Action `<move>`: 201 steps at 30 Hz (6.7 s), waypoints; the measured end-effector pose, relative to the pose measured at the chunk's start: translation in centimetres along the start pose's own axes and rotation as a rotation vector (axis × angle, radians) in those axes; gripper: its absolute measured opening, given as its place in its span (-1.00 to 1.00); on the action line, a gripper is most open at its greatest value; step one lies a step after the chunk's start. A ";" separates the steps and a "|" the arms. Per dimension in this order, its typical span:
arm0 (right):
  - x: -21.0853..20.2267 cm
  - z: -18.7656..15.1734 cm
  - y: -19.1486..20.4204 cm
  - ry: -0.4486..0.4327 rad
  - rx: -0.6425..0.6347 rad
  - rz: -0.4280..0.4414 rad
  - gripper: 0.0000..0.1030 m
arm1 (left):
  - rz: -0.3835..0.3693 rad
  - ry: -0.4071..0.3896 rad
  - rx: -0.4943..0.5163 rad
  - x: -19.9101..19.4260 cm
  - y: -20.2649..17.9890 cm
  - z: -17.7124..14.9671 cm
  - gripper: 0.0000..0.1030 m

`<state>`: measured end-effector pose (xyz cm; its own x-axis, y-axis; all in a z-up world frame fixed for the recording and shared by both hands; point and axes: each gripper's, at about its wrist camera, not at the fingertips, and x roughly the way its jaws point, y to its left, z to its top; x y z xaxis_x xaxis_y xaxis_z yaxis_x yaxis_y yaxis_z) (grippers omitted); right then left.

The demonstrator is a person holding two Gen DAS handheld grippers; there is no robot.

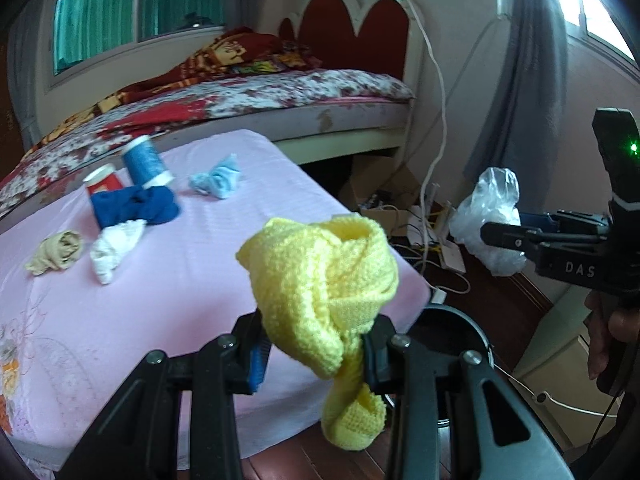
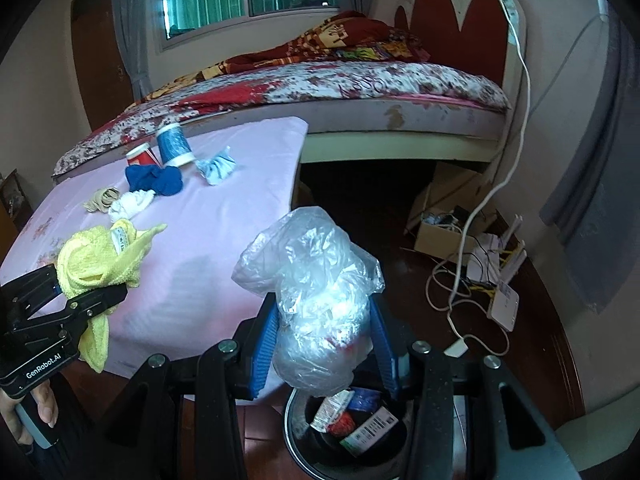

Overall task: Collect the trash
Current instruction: 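Carry the yellow cloth and plastic wrap over the black bin and release both, then move both tools back over the bed toward the paper cups, then grasp the red paper cup with the left tool while the right tool grasps the light-blue mask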

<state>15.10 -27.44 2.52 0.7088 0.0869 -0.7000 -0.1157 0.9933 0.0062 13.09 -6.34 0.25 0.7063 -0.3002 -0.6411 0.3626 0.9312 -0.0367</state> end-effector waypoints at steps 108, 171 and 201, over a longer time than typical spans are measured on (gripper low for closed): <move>0.5 -3.8 2.6 0.101 -0.189 -0.029 1.00 | 0.064 0.054 -0.020 -1.2 0.4 -2.1 0.99; 26.9 17.6 18.3 0.090 -0.186 0.069 0.51 | 0.229 0.028 -0.324 11.8 28.1 8.9 0.63; 14.8 13.8 16.3 -0.003 -0.171 0.106 -0.42 | 0.221 -0.069 -0.238 1.5 25.9 5.8 0.10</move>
<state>33.31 -8.94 2.07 0.6883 0.1909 -0.6998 -0.3065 0.9509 -0.0420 27.10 16.13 2.81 0.7945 -0.0917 -0.6003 0.0500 0.9951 -0.0859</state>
